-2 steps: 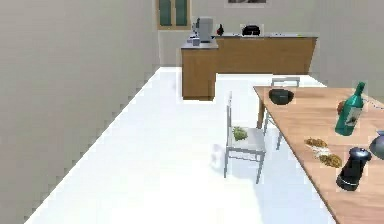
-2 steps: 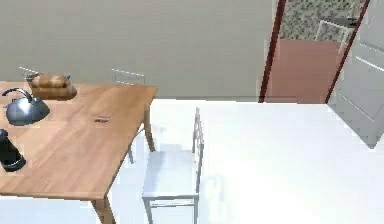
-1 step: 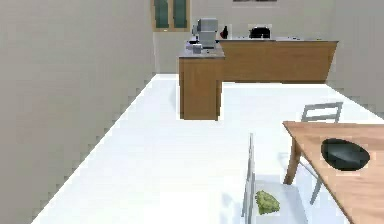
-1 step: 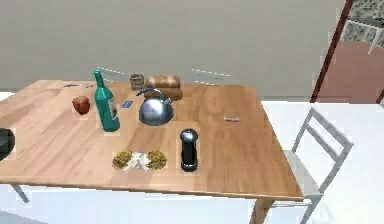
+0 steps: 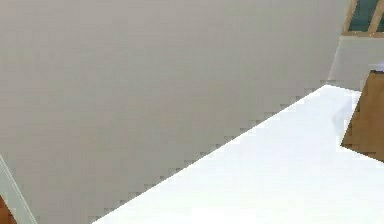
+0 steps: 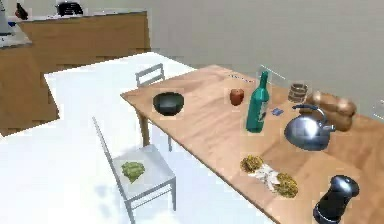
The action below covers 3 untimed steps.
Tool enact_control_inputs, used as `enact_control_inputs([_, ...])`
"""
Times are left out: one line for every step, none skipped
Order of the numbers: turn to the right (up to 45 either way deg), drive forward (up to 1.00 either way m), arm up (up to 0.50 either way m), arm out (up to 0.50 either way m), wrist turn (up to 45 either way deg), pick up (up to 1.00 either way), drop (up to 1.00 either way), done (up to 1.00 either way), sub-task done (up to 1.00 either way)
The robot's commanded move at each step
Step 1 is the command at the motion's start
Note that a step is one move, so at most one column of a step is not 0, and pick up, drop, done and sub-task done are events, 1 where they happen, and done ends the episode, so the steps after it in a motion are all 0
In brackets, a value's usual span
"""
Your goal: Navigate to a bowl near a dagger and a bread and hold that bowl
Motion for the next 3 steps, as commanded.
enact_control_inputs([45.0,0.0,0.0,0.0,0.0,0.0,0.0,0.0,0.0])
enact_control_inputs([21.0,0.0,0.0,0.0,0.0,0.0,0.0,0.0,0.0])
enact_control_inputs([0.0,0.55,0.0,0.0,0.0,0.0,0.0,0.0,0.0])
